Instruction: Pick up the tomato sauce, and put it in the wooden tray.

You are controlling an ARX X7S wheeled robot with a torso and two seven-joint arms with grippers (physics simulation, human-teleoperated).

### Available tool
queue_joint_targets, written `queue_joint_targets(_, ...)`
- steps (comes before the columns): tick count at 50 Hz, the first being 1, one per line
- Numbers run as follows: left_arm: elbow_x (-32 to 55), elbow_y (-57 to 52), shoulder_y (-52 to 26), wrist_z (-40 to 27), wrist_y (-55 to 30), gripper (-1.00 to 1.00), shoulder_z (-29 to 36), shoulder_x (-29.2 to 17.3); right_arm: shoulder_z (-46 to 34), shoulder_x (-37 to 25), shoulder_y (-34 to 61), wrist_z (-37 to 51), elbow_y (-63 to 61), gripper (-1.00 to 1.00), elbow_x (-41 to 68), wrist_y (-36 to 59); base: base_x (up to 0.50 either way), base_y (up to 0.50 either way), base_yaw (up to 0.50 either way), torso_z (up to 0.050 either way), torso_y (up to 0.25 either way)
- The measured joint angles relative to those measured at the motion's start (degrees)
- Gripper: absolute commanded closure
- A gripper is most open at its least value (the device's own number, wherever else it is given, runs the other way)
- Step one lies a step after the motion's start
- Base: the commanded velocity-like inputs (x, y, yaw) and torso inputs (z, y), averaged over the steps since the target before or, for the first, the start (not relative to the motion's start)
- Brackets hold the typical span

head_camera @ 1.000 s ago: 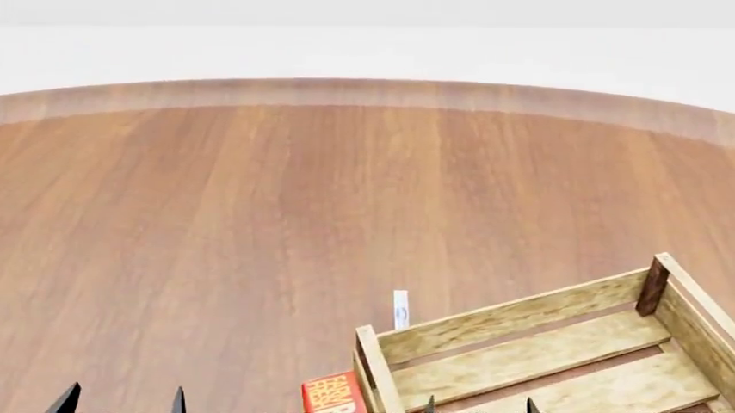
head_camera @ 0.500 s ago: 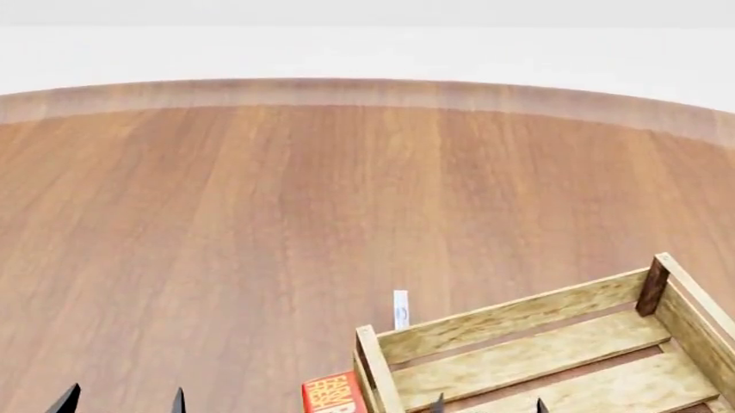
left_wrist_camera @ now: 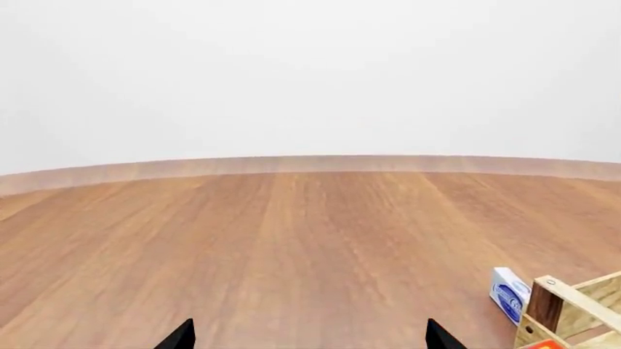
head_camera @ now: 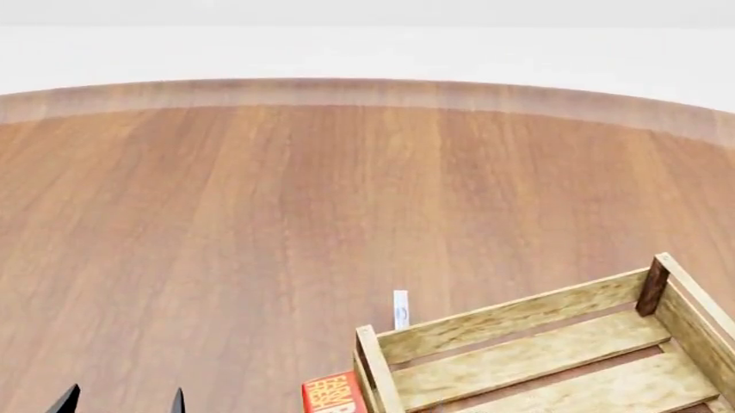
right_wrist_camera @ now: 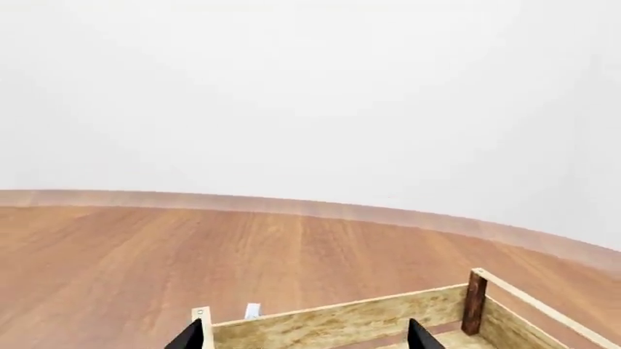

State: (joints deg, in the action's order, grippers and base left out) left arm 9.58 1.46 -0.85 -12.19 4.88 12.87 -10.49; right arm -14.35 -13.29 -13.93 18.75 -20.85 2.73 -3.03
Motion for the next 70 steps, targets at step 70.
queue_joint_targets(70,1.6,0.0,-0.24,-1.68,0.57,-1.0,1.88,-1.46,-4.01,-1.41,-20.43,13.91,0.68,-1.0,-11.08,-25.07,0.0,0.0,0.0,0.0,0.0)
